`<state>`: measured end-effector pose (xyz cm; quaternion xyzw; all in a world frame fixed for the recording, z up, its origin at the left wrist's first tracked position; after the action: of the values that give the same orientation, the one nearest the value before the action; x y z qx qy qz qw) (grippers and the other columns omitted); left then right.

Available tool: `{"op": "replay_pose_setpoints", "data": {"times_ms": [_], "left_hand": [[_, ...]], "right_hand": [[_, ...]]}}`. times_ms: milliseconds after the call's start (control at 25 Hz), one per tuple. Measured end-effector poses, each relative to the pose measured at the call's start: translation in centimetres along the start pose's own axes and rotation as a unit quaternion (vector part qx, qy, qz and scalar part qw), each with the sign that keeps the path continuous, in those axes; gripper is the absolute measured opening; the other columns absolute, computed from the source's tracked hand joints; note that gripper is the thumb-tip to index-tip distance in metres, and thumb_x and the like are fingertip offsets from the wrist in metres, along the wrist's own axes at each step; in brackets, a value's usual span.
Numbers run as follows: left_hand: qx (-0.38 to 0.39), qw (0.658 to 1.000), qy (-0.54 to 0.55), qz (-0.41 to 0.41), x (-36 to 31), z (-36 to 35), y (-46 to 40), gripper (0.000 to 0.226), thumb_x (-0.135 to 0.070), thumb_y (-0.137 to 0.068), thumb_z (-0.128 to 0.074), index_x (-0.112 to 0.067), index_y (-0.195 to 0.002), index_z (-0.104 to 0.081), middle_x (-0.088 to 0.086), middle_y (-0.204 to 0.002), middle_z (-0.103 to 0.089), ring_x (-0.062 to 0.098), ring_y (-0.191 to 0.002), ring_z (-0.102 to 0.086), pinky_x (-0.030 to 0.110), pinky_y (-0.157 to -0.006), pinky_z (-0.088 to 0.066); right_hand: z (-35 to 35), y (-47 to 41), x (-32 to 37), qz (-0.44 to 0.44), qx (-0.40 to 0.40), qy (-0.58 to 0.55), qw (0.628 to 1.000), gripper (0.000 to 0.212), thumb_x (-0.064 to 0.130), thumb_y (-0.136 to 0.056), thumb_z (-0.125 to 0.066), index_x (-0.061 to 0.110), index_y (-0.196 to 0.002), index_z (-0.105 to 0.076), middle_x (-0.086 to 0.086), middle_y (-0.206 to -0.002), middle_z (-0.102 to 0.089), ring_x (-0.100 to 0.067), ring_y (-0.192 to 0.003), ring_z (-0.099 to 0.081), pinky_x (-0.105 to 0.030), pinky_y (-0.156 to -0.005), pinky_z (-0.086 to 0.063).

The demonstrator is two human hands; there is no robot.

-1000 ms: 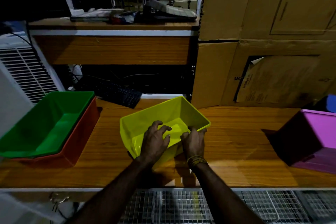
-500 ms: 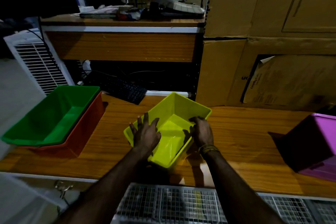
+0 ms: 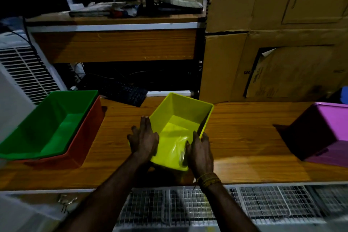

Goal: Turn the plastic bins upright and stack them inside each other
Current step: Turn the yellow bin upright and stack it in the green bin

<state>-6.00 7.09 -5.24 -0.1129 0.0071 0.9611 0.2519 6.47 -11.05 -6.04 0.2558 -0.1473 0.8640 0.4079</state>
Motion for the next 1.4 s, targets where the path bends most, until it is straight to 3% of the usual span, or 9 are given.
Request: {"op": "replay_pose_setpoints", "data": {"times_ms": [160, 360, 480, 760, 1040, 1240, 1400], "left_hand": [[-0.001, 0.994, 0.069, -0.09, 1.2, 1.4, 1.1, 0.068, -0.053, -0.084, -0.034, -0.018, -0.141, -0.046, 0.005, -0.15, -0.038, 0.035, -0.129, -0.042, 0.043, -0.103, -0.037], [0.022, 0.98, 0.1, -0.171, 4.1, 2.5, 3.0, 0.051, -0.041, -0.084, -0.047, -0.025, -0.131, -0.059, 0.011, -0.149, -0.04, 0.036, -0.127, -0.044, 0.035, -0.102, -0.039], [0.004, 0.976, 0.118, -0.181, 6.2, 3.2, 4.1, 0.04, -0.036, -0.087, -0.058, -0.03, -0.126, -0.062, 0.01, -0.143, -0.041, 0.034, -0.124, -0.043, 0.037, -0.1, -0.041], [-0.017, 0.948, 0.284, -0.142, 12.2, 6.1, 5.8, 0.019, -0.026, -0.085, -0.063, -0.031, -0.102, -0.07, 0.009, -0.131, -0.051, 0.033, -0.123, -0.046, 0.038, -0.092, -0.042], [-0.199, 0.905, 0.359, -0.114, 18.7, 18.5, 2.9, 0.015, -0.025, -0.083, -0.066, -0.029, -0.095, -0.075, 0.006, -0.122, -0.056, 0.027, -0.11, -0.055, 0.033, -0.086, -0.042], [-0.292, 0.865, 0.395, -0.101, 25.5, 24.5, 2.0, 0.019, -0.028, -0.082, -0.06, -0.03, -0.094, -0.075, 0.005, -0.121, -0.06, 0.03, -0.108, -0.057, 0.043, -0.085, -0.05], [-0.349, 0.855, 0.375, -0.078, 30.6, 27.9, 1.4, 0.02, -0.025, -0.084, -0.061, -0.025, -0.097, -0.076, 0.006, -0.122, -0.062, 0.03, -0.112, -0.057, 0.039, -0.087, -0.048]], "right_hand": [[0.4, 1.3, 0.9, -0.058, -0.045, 0.025, 0.997, 0.048, 0.031, -0.092, -0.053, 0.015, -0.137, -0.046, -0.023, -0.145, -0.037, -0.04, -0.13, -0.041, -0.045, -0.092, -0.051], [-0.4, 5.4, 4.5, -0.107, -0.079, 0.018, 0.991, 0.052, 0.038, -0.09, -0.056, 0.026, -0.14, -0.048, -0.024, -0.152, -0.027, -0.042, -0.132, -0.037, -0.044, -0.102, -0.039], [-1.1, 7.4, 6.5, -0.106, -0.1, 0.003, 0.989, 0.048, 0.039, -0.089, -0.057, 0.027, -0.136, -0.053, -0.023, -0.151, -0.031, -0.042, -0.131, -0.039, -0.045, -0.104, -0.036], [-1.5, 11.4, 11.5, -0.084, -0.181, -0.019, 0.98, 0.035, 0.031, -0.084, -0.065, 0.024, -0.118, -0.067, -0.021, -0.138, -0.049, -0.038, -0.125, -0.048, -0.043, -0.099, -0.041], [1.5, 10.5, 23.8, 0.037, -0.272, -0.085, 0.958, 0.03, 0.034, -0.088, -0.059, 0.026, -0.116, -0.068, -0.014, -0.149, -0.042, -0.031, -0.133, -0.041, -0.043, -0.102, -0.041], [1.1, 9.7, 32.4, 0.113, -0.277, -0.132, 0.945, 0.035, 0.034, -0.087, -0.055, 0.02, -0.115, -0.071, -0.02, -0.147, -0.043, -0.035, -0.134, -0.042, -0.04, -0.106, -0.037], [-1.0, 9.1, 38.1, 0.149, -0.258, -0.152, 0.942, 0.031, 0.028, -0.089, -0.058, 0.019, -0.115, -0.071, -0.023, -0.148, -0.04, -0.036, -0.134, -0.041, -0.041, -0.107, -0.036]]}}
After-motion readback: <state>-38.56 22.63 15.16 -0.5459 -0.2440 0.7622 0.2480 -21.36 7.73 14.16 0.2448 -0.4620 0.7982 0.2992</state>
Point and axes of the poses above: each hand's wrist, its own y-axis away from the middle knuckle, its own z-axis out of the back of the hand, x = y × z, the point moved 7 cm from there along -y, towards the middle knuckle
